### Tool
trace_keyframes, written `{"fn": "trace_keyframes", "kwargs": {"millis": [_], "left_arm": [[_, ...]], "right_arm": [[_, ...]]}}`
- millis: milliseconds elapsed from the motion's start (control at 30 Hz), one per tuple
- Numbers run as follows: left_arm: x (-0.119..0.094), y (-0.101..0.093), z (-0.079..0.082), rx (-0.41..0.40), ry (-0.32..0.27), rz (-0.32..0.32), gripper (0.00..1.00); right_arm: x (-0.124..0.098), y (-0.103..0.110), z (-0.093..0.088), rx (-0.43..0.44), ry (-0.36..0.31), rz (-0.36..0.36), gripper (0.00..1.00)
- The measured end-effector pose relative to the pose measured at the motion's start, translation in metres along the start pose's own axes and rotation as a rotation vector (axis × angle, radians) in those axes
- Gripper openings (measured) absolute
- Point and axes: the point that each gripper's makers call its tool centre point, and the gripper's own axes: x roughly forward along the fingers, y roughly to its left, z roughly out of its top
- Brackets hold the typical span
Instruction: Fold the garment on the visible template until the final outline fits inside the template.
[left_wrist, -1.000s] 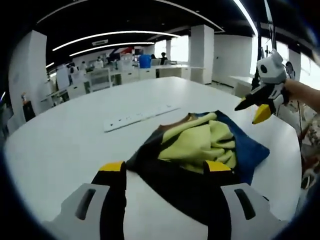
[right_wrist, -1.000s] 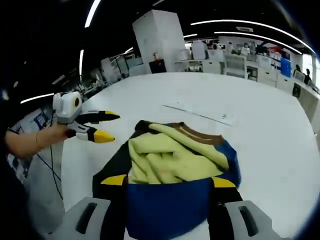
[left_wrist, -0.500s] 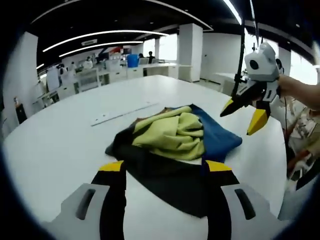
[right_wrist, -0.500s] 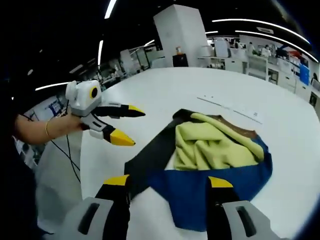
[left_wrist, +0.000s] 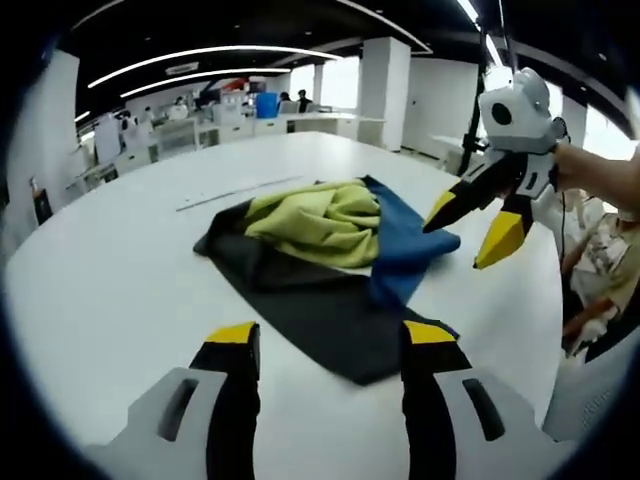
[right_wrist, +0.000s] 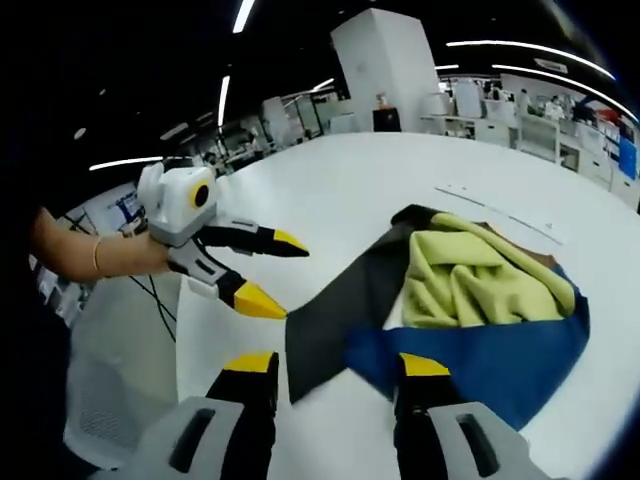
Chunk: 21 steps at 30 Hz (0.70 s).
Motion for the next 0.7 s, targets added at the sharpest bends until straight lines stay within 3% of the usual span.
{"fn": "trace_keyframes", "kwargs": {"millis": [233,433,700], "left_arm": [[0.003,-0.007,-0.008,-0.009,0.013,0.003,0.48],[0.006,-0.013,-0.016,-0.037,0.029,0.017,0.44],[0.008,-0.015,-0.026,-0.068,0.046,0.033,0.39]], "right_arm": [[0.018,0.001,-0.011,-0.030,0.014,-0.038,0.35],[0.031,-0.007,-0.018,-0.011,0.015,-0.111,0.28],[0.043,-0.014,-0.020,-0.056,0.022,-0.194,0.22]]}}
